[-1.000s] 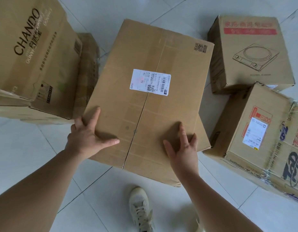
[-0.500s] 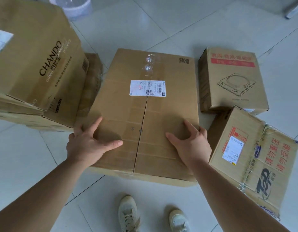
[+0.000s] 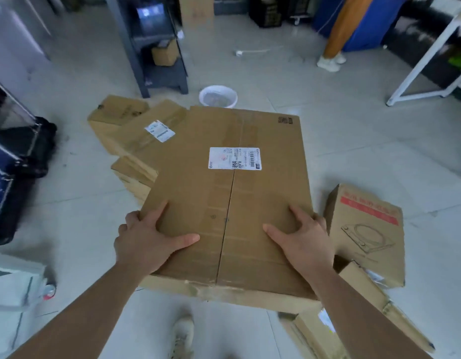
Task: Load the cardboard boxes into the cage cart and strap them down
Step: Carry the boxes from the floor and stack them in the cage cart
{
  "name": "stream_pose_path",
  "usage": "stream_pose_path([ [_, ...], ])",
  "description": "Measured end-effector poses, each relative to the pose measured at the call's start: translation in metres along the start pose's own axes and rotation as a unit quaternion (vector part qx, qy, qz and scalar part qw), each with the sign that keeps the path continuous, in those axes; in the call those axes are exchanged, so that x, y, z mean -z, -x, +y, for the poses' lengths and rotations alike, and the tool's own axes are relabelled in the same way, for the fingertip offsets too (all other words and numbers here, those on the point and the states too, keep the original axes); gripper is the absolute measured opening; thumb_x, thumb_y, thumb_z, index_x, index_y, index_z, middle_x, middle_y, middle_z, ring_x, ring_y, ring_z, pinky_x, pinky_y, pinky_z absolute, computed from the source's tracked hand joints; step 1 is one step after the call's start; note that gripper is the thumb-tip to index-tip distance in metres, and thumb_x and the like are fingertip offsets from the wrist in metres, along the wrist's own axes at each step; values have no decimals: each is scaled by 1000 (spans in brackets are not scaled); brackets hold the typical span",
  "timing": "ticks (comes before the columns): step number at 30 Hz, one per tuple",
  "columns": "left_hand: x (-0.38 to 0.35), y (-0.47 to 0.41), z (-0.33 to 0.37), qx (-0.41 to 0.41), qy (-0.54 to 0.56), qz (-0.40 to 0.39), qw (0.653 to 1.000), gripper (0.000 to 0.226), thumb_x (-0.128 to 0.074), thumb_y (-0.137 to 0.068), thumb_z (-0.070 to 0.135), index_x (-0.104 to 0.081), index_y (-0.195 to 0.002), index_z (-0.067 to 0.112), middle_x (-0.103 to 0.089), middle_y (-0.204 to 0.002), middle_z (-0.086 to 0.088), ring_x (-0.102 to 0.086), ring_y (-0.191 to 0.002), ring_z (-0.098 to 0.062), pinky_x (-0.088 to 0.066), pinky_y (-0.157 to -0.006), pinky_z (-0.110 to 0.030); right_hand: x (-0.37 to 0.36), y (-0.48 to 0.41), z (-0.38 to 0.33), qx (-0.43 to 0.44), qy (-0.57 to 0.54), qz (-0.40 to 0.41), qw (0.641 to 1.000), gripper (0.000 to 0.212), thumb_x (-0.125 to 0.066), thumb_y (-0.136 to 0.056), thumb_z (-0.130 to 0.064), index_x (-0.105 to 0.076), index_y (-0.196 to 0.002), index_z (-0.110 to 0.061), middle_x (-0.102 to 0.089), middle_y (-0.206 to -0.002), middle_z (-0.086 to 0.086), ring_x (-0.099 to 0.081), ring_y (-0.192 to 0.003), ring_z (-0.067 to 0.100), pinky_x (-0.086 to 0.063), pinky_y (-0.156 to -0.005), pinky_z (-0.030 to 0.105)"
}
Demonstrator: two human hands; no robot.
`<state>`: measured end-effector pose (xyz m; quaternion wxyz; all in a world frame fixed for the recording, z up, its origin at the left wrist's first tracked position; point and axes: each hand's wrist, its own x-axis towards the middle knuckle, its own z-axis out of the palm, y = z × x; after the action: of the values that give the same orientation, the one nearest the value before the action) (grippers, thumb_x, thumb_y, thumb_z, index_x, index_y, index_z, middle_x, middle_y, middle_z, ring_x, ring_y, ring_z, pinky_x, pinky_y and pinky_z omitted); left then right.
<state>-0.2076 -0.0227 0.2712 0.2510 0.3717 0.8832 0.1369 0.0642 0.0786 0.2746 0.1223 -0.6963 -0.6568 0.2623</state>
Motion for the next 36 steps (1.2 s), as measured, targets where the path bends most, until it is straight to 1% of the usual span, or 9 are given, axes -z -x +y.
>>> stream_pose_path([
  [6,97,78,-34,69,66,105,990,116,-51,-33,98,-25,-138,55,-35,-137,-4,-40,-123,-30,-42,-98,-44,53,38,-105,134,13,-24,991,87,-56,-57,-81,-37,-136,-49,-36,-141,1,-56,-113,22,-44,-90,36],
  [12,190,140,-106,158,99,213,959,126,-40,-22,103,-21,-139,59,-34,-142,-5,-36,-130,-32,-38,-101,-47,47,97,-231,266,5,-73,961,88,-59,-58,-78,-37,-137,-47,-40,-137,1,-53,-118,22,-42,-96,38],
  [20,290,211,-245,292,163,315,888,120,-48,-27,99,-24,-137,59,-38,-135,-3,-38,-126,-29,-40,-99,-44,-25,208,-408,418,-28,-182,890,92,-67,-56,-73,-41,-138,-41,-43,-139,5,-51,-119,23,-44,-98,42],
  [21,303,219,-264,307,168,325,879,119,-48,-27,99,-24,-137,59,-38,-134,-3,-39,-126,-29,-41,-99,-44,-36,225,-431,436,-22,-185,881,92,-65,-55,-74,-42,-138,-42,-43,-138,4,-51,-119,23,-45,-96,39],
  [23,329,235,-301,332,178,341,861,117,-50,-30,98,-25,-137,59,-39,-132,-4,-40,-125,-30,-42,-100,-45,-58,260,-476,464,-6,-191,865,89,-64,-57,-75,-41,-137,-44,-44,-135,2,-54,-115,22,-42,-82,30],
  [25,355,251,-336,359,176,355,845,114,-51,-34,98,-25,-137,58,-40,-130,-5,-40,-124,-31,-42,-99,-45,-79,297,-518,489,6,-203,849,88,-65,-59,-74,-41,-138,-45,-44,-132,1,-56,-110,22,-40,-75,29],
  [27,379,267,-370,385,171,368,829,113,-51,-35,98,-25,-138,58,-41,-131,-4,-42,-123,-31,-44,-97,-45,-99,333,-555,514,7,-222,828,87,-65,-60,-73,-40,-138,-44,-44,-131,1,-57,-108,22,-46,-80,32],
  [30,407,289,-415,417,175,384,805,117,-48,-32,99,-27,-138,56,-41,-133,-5,-42,-124,-33,-44,-98,-48,-131,381,-602,551,11,-243,798,88,-63,-60,-75,-39,-139,-43,-43,-135,2,-56,-111,23,-47,-87,36],
  [36,439,312,-489,489,184,403,752,121,-44,-26,101,-29,-138,55,-43,-132,-6,-46,-121,-32,-45,-96,-46,-198,455,-677,600,20,-294,743,90,-60,-56,-79,-40,-137,-44,-45,-136,0,-58,-110,22,-46,-81,34],
])
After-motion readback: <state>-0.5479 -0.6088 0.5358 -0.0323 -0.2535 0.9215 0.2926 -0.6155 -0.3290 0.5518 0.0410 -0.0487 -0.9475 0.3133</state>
